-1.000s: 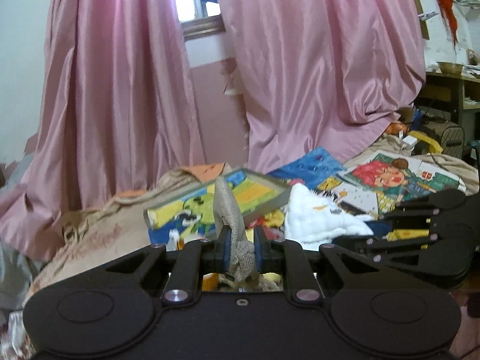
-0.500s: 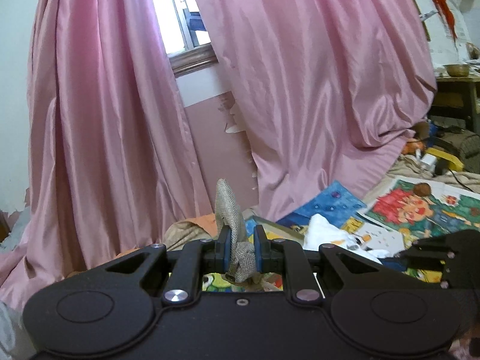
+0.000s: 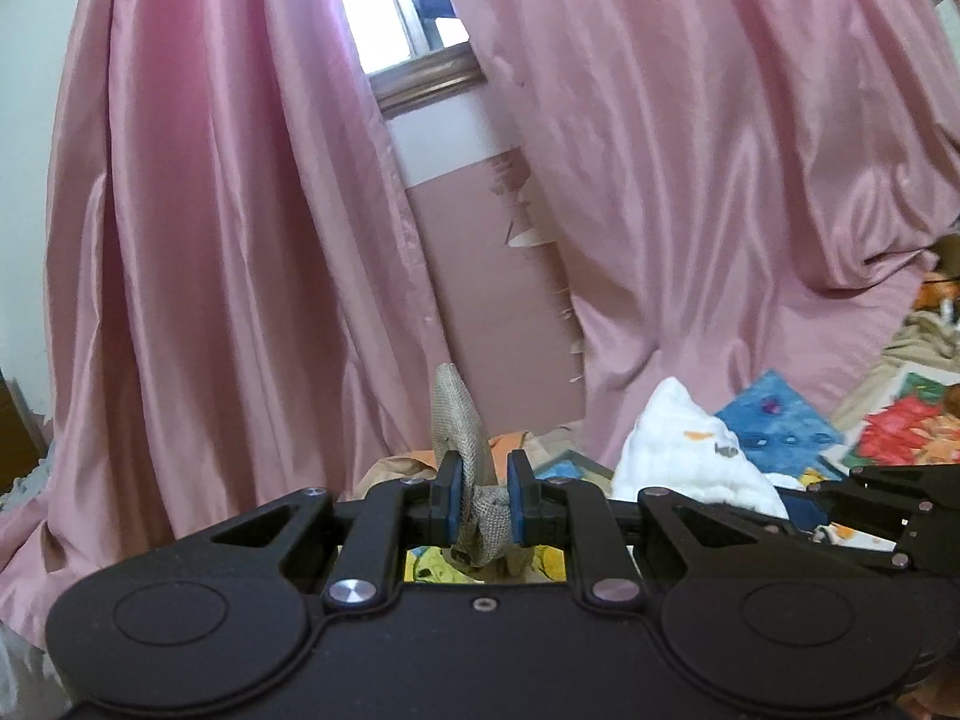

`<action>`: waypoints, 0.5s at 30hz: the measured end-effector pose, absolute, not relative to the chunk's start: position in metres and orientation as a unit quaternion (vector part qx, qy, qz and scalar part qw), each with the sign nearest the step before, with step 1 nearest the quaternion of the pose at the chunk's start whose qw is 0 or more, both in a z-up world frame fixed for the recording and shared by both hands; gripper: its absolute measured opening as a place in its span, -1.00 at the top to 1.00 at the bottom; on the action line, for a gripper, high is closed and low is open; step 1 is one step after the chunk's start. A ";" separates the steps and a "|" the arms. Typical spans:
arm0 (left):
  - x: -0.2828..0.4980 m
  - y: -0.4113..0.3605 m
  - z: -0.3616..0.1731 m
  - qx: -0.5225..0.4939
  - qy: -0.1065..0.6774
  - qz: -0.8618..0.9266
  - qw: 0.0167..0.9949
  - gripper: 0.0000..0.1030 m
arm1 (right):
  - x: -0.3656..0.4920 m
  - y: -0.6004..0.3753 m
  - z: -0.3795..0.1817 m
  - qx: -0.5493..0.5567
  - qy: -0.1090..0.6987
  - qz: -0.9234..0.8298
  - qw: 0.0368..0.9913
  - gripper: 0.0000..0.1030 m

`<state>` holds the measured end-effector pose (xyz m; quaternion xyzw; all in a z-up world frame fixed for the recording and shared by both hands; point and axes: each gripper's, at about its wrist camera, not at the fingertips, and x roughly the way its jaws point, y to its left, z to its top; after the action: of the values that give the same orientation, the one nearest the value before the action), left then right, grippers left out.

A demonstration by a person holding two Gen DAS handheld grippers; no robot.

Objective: Organize soft objects
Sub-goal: 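Lift the white towel with the right gripper toward the grey tray while the left gripper carries the grey cloth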

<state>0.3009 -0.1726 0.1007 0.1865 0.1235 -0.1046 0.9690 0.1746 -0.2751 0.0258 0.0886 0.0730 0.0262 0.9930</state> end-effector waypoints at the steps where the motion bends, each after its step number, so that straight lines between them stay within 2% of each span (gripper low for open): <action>1: 0.310 -0.177 0.099 0.187 0.125 -0.098 0.969 0.68 | 0.180 -0.276 0.022 0.095 0.072 0.027 0.992 0.79; 9: 0.366 -0.206 0.081 0.177 0.131 -0.054 0.974 0.68 | 0.237 -0.300 -0.010 0.164 0.100 0.031 0.981 0.79; 15: 0.404 -0.207 0.065 0.121 0.173 -0.015 0.977 0.68 | 0.278 -0.306 -0.040 0.191 0.134 0.043 0.971 0.79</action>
<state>0.4036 -0.2070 0.0648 0.1214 0.1734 -0.0154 0.9772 0.2784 -0.3057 -0.0399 0.1911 0.1344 0.0425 0.9714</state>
